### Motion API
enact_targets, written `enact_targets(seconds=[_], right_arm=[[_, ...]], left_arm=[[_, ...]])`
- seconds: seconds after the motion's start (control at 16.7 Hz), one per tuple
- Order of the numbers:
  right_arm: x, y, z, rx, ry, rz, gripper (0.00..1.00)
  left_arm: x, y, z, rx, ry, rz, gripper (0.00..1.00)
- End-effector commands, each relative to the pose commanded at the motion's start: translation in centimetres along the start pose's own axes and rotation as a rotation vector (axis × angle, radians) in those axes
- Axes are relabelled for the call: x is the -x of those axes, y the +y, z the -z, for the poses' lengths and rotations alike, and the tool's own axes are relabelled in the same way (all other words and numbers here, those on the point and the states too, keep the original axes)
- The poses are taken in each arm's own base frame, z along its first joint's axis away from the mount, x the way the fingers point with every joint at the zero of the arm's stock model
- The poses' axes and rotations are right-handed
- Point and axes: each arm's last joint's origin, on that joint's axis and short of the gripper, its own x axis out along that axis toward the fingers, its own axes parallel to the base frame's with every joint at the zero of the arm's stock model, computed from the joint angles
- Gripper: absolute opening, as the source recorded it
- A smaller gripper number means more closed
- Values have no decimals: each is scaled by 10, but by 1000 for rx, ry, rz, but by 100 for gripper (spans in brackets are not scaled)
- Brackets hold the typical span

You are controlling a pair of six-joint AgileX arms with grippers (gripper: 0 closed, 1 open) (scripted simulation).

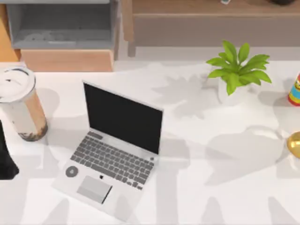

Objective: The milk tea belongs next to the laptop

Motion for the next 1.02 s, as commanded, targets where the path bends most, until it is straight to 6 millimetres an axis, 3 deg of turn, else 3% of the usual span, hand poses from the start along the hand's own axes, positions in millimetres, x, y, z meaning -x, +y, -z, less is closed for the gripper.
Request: enact_targets(seconds=[0.36,1.02], right_arm=[[0,0,0,0,0,0,100],[0,0,0,0,0,0,100]], left_arm=[[-7,-1,-1,10,16,5,100],[-56,-10,26,11,261,25,100]])
